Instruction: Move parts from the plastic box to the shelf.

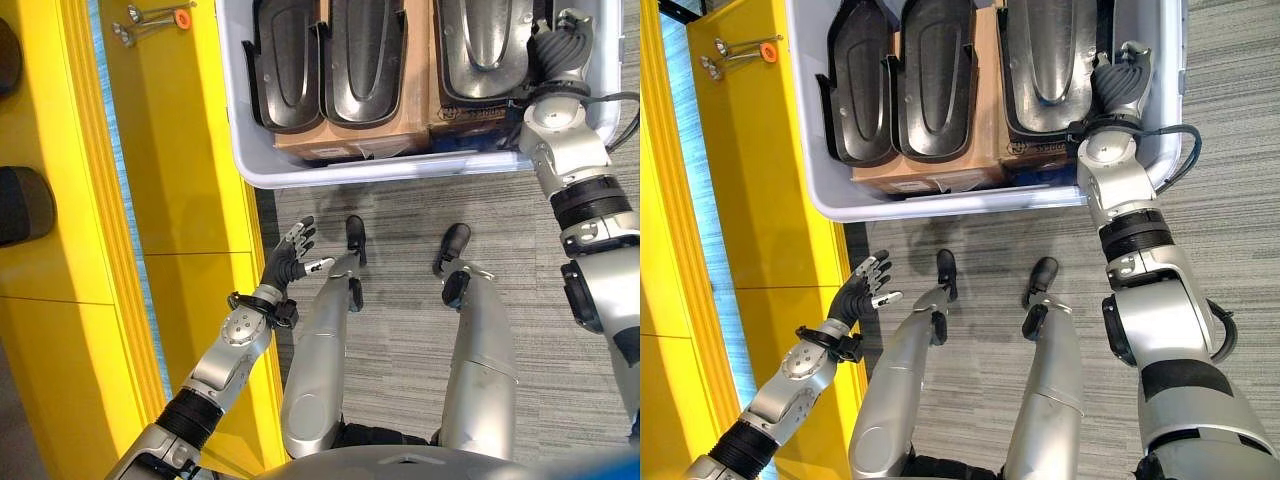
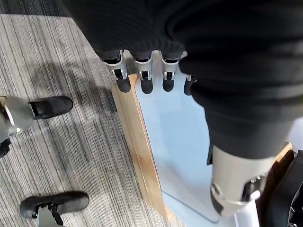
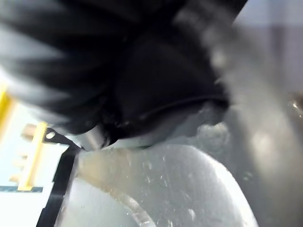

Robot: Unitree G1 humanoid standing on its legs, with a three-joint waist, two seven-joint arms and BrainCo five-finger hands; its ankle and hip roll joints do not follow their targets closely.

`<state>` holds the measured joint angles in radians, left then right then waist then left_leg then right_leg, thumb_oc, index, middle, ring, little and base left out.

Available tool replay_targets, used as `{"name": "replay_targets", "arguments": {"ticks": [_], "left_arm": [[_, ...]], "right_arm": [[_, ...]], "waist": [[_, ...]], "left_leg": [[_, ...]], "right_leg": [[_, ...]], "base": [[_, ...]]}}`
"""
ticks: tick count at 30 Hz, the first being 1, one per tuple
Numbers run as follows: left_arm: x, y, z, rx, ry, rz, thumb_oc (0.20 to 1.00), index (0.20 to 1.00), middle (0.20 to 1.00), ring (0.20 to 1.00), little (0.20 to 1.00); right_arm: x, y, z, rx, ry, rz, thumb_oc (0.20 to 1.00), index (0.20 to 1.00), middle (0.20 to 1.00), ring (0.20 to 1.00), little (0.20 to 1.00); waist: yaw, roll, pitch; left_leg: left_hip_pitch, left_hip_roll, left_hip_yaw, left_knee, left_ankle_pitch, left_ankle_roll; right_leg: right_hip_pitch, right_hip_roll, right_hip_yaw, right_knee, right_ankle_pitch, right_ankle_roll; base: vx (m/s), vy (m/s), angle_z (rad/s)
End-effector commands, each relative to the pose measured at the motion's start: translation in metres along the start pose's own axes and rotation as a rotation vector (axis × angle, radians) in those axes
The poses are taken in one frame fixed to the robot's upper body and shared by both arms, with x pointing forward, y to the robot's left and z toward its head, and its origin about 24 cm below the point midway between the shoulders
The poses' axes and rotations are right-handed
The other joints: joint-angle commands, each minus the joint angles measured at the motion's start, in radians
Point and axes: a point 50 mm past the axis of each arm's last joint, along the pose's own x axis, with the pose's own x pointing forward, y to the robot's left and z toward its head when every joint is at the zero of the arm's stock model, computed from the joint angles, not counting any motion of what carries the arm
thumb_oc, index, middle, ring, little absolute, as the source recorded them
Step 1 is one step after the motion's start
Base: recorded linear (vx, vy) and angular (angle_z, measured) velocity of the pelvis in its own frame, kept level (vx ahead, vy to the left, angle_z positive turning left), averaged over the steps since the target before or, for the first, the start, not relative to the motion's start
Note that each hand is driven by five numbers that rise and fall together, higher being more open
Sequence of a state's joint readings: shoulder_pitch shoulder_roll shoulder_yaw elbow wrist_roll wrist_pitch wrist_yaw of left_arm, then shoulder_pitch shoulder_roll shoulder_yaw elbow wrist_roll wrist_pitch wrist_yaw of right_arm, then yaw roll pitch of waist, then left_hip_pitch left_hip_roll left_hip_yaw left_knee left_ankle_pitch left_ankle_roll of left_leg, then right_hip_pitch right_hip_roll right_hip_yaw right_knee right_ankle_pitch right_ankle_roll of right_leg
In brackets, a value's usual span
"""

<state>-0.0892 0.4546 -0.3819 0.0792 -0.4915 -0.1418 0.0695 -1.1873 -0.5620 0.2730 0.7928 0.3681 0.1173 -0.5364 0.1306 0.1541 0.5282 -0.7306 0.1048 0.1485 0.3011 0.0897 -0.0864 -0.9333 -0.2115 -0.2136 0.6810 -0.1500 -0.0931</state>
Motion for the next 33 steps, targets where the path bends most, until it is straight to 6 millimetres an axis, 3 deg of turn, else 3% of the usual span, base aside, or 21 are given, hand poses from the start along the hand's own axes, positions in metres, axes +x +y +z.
{"name": "replay_targets", "arguments": {"ticks": [1,11,15,25,26,30,33], "left_arm": [[-0.013,0.0,0.005,-0.021,-0.034,-0.03,1.0,1.0,1.0,1.0,1.0],[-0.015,0.002,0.005,-0.024,-0.042,-0.02,1.0,1.0,1.0,1.0,1.0],[-0.017,0.004,0.005,-0.02,-0.044,-0.008,1.0,1.0,1.0,1.0,1.0],[-0.02,0.005,0.0,-0.01,-0.025,0.028,1.0,1.0,1.0,1.0,1.0],[-0.02,0.007,-0.001,-0.006,-0.022,0.038,1.0,1.0,1.0,1.0,1.0],[-0.025,0.015,-0.009,0.009,0.004,0.058,1.0,1.0,1.0,1.0,1.0],[-0.027,0.02,-0.011,0.013,0.018,0.09,1.0,1.0,1.0,1.0,1.0]], "right_arm": [[-0.002,0.006,-0.018,-0.021,0.068,0.127,0.2,0.2,0.2,0.2,0.2],[-0.005,0.001,-0.034,0.085,0.124,0.076,0.2,0.2,0.2,0.2,0.2],[-0.006,-0.003,-0.01,0.23,-0.063,0.02,0.2,0.2,0.2,0.2,0.2],[-0.022,-0.013,0.035,0.285,-0.326,-0.075,0.2,0.2,0.2,0.2,0.2],[-0.025,-0.014,0.043,0.31,-0.352,-0.074,0.2,0.2,0.2,0.2,0.2],[-0.032,-0.017,0.047,0.33,-0.376,-0.039,0.2,0.2,0.2,0.2,0.2],[-0.037,-0.005,0.041,0.332,-0.321,0.081,0.2,0.2,0.2,0.2,0.2]], "waist": [[0.021,0.073,-0.008],[0.018,0.058,-0.008],[0.013,0.045,-0.008],[0.004,0.013,-0.008],[0.006,0.009,-0.008],[0.007,-0.015,-0.018],[0.019,-0.028,-0.04]], "left_leg": [[-0.027,-0.015,-0.026,0.078,-0.065,0.008],[0.076,-0.007,-0.02,0.024,-0.055,0.005],[0.172,-0.006,-0.017,-0.015,-0.055,0.007],[0.355,-0.007,-0.013,-0.069,-0.067,0.012],[0.379,0.0,-0.007,-0.082,-0.046,0.02],[0.463,0.008,-0.019,-0.095,-0.05,0.019],[0.478,0.013,-0.03,-0.087,-0.05,0.02]], "right_leg": [[0.082,0.027,-0.001,0.004,-0.039,0.081],[0.186,0.034,-0.004,-0.064,-0.021,0.09],[0.277,0.033,-0.008,-0.098,-0.019,0.1],[0.464,0.022,-0.019,-0.156,-0.022,0.119],[0.493,0.026,-0.03,-0.174,0.001,0.11],[0.591,0.027,-0.043,-0.195,-0.006,0.109],[0.623,0.029,-0.063,-0.185,-0.021,0.096]], "base": [[0.0,0.0,0.0],[0.0,0.025,-0.01],[0.01,0.046,-0.04],[0.02,0.028,-0.01],[0.0,0.0,0.0],[0.05,-0.044,0.06],[0.02,-0.103,0.05]]}}
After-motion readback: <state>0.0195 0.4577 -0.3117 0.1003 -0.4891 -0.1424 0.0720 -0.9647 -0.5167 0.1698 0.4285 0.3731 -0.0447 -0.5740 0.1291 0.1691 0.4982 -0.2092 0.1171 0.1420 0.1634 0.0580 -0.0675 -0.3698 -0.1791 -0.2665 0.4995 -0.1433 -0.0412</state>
